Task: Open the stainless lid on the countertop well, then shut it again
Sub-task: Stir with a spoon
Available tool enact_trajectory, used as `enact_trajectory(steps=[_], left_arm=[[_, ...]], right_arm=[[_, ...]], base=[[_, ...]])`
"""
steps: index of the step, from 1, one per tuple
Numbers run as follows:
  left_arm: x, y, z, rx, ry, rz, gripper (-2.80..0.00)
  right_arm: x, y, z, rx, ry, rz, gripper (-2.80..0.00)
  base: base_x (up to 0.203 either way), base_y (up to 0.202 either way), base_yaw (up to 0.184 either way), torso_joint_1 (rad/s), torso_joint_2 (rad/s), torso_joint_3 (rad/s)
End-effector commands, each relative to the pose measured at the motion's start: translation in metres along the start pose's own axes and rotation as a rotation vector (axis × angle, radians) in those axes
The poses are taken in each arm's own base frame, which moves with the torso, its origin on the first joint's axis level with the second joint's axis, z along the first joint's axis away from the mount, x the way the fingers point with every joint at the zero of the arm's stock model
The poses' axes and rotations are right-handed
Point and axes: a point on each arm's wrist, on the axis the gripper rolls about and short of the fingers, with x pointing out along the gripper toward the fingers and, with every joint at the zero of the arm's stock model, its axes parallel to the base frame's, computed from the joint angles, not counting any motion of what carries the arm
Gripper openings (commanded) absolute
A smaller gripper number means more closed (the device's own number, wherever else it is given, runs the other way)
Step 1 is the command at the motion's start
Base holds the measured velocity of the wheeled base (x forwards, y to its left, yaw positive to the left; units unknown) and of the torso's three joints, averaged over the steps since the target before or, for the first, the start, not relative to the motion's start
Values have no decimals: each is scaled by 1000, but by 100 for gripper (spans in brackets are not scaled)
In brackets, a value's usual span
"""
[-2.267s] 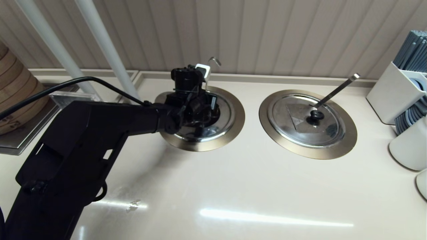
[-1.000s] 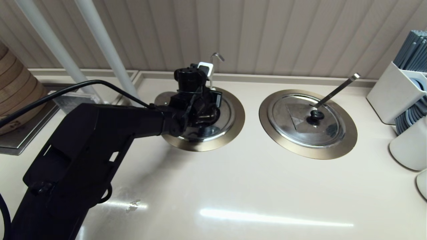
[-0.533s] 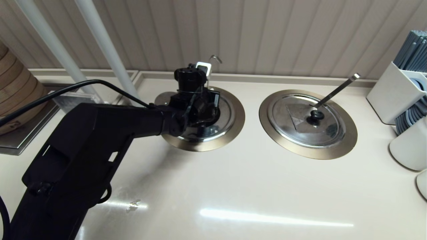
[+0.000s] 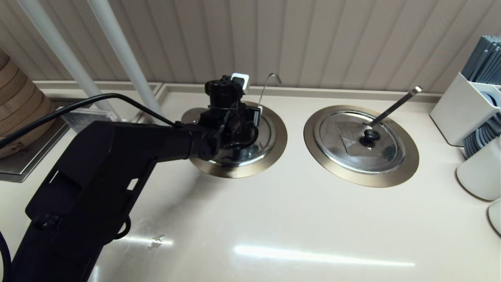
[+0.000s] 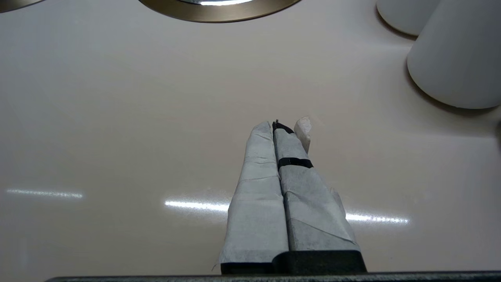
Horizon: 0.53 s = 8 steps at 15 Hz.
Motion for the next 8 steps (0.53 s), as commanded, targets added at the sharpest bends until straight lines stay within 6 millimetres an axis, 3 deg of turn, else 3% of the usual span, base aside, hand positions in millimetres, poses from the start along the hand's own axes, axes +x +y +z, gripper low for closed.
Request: enact_trajectory(steps=[1,4,8], left_arm=[[-4,3,8,-40,-9,7,0],[-15,11,9,-71,32,15,0],[-47,34,6,-96,99,37,0]], right_arm=[[0,0,0,0,2,0,-280],[0,0,0,0,2,0,-280],[0,0,0,0,2,0,-280]], base=[[0,0,0,0,0,0],[0,0,0,0,0,0],[0,0,0,0,0,0]])
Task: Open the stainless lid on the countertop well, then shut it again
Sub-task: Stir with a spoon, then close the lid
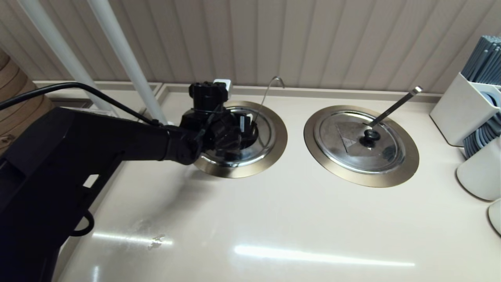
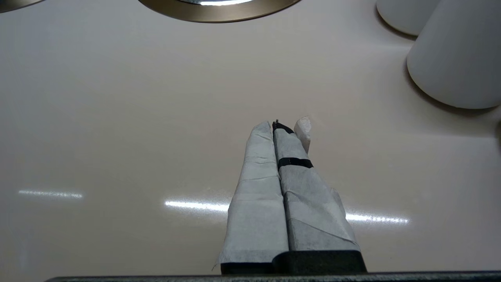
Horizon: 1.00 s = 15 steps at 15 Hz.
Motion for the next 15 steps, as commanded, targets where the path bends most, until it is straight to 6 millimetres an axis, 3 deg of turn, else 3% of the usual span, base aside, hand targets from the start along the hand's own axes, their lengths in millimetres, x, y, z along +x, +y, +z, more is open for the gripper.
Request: enact_trajectory(steps=[1,3,6,8,11,15], left_arm=[[-24,16,14,-14,-28,12,0],[-33,32,20,-32,-70,21,0],[-52,38,33,-80,-91,25,0],[-72,60,37,-122,-87,63,0],[-96,107,31,-151,-59,179,0],[-111,121,7,-243,27,158,0]], right_arm=[[0,0,0,0,1,0,-280],[0,0,0,0,3,0,-280],[0,0,0,0,1,0,-280],[0,0,0,0,1,0,-280],[0,0,0,0,1,0,-280],[0,0,0,0,1,0,-280]], base=[[0,0,0,0,0,0],[0,0,0,0,0,0],[0,0,0,0,0,0],[0,0,0,0,0,0],[0,0,0,0,0,0],[0,0,0,0,0,0]])
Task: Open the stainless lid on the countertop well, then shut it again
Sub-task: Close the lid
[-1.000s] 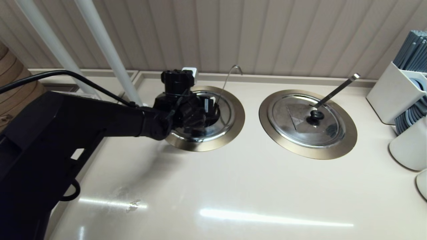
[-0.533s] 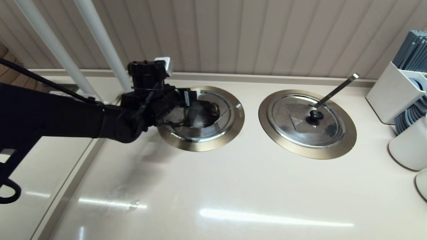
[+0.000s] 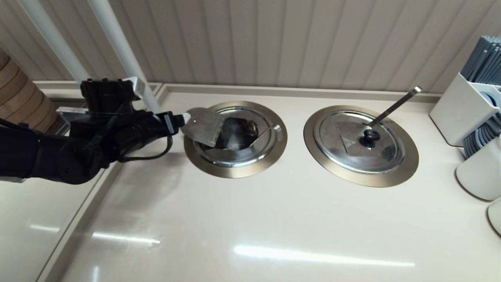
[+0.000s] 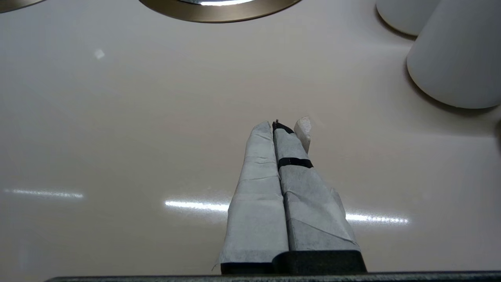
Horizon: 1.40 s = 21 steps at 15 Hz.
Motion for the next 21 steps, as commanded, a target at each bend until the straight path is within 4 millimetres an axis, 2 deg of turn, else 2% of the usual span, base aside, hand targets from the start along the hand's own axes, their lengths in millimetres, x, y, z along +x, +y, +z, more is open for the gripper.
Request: enact_trajectory(steps=[1,5,9,12,14,21], left_arm=[[-5,5,-3,-7,7,5,0],[8,5,-20,-84,-40,-97,0],[29,0,-34,-148,-12,-118,0],[38,-4,-43,-147,11,-125,0],[44,-10,-41,-147,-2,-141,0],[43,-46,-21,-144,-46,-224,0]], right_arm=[[0,0,0,0,2,0,-280],[0,0,0,0,1,0,-280],[0,0,0,0,2,0,-280],[0,0,0,0,1,0,-280],[0,0,0,0,1,0,-280],[0,0,0,0,1,0,-280]], base=[[0,0,0,0,0,0],[0,0,0,0,0,0],[0,0,0,0,0,0],[0,0,0,0,0,0],[0,0,0,0,0,0],[0,0,0,0,0,0]])
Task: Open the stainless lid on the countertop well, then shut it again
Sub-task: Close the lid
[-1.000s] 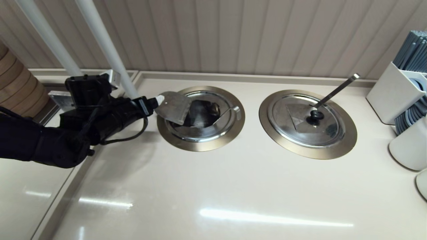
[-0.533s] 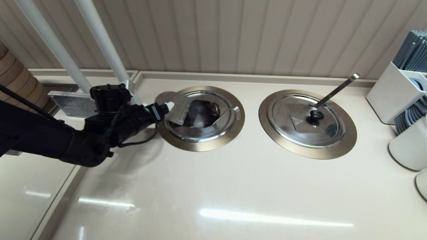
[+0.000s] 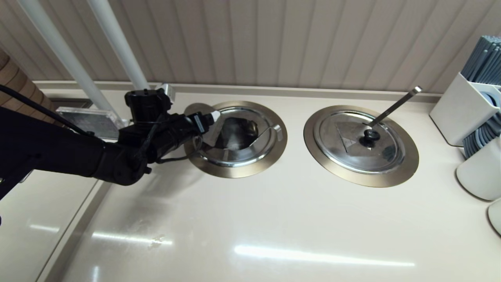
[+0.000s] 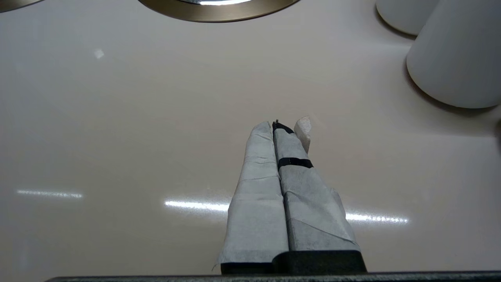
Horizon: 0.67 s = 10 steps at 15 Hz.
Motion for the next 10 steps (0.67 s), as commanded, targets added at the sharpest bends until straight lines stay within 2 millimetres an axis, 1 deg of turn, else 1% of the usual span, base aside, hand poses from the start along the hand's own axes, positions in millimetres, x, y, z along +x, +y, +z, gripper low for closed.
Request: enact_trajectory(steps=[1,4,8,10], left_arm=[[-1,-8,3,-2,-13,-22,0],[-9,-22,11,-1,-32,-54,0],[-26,-48,23,-1,-38,-112,0],[-28,-56,23,1,-32,-132,0]], right_arm=[[0,0,0,0,2,0,-280],[0,0,0,0,2,0,-280],[0,0,0,0,2,0,-280],[0,0,0,0,1,0,-280]], base=[[0,0,0,0,0,0],[0,0,0,0,0,0],[0,0,0,0,0,0],[0,0,0,0,0,0]])
